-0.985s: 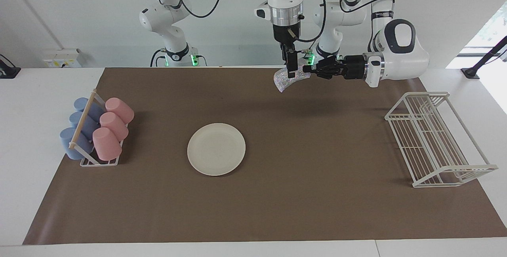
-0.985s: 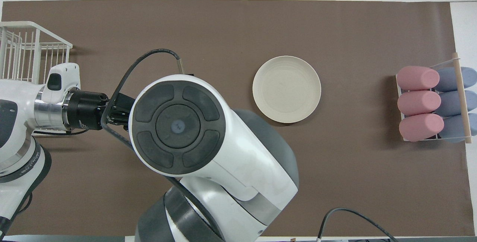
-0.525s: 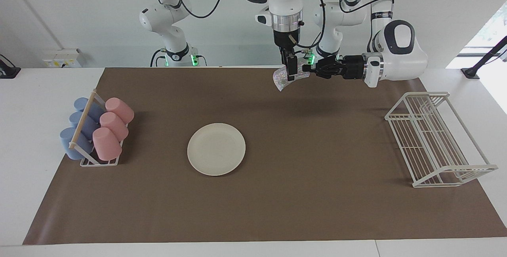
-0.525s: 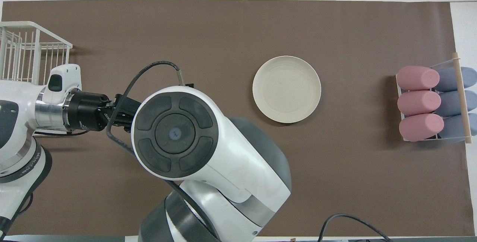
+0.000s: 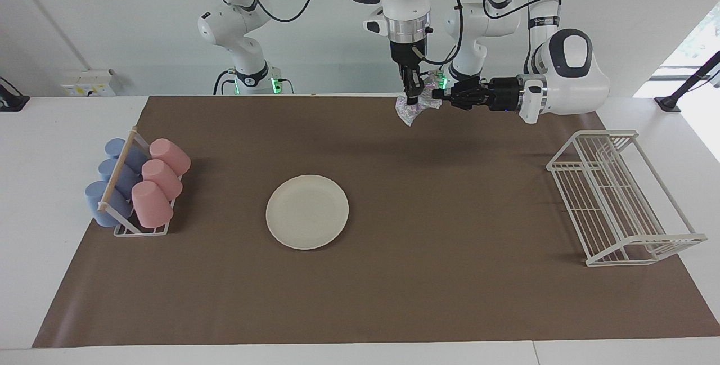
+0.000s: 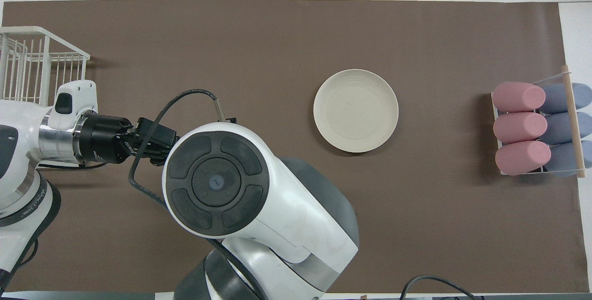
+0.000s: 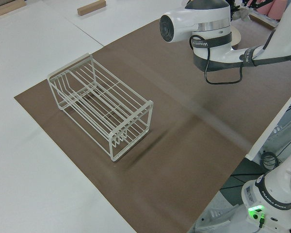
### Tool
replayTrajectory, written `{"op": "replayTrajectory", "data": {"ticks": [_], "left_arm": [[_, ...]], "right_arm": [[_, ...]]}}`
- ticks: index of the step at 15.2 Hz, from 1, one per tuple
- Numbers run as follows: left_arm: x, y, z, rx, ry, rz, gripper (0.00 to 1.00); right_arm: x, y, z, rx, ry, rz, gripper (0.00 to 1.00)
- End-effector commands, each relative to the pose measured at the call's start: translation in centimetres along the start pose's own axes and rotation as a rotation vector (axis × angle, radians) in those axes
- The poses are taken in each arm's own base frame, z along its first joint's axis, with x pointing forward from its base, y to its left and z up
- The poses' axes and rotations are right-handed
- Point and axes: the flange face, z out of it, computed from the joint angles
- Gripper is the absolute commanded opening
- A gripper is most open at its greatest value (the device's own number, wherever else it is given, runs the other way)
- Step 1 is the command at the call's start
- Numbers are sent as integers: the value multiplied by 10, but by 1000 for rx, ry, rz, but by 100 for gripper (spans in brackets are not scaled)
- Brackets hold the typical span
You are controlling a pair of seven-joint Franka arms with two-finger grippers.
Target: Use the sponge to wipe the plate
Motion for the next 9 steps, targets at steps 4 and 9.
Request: {"op": "replayTrajectory", "data": {"ticks": [4,9], "left_arm": [[-6,-2,-3,19,-12,16,99],[-8,-6,-18,91,0,17,100]], "right_arm": [[7,4,-2,-11,-20,-43,0],[35,-7,5,-26,1,-100,0]]}}
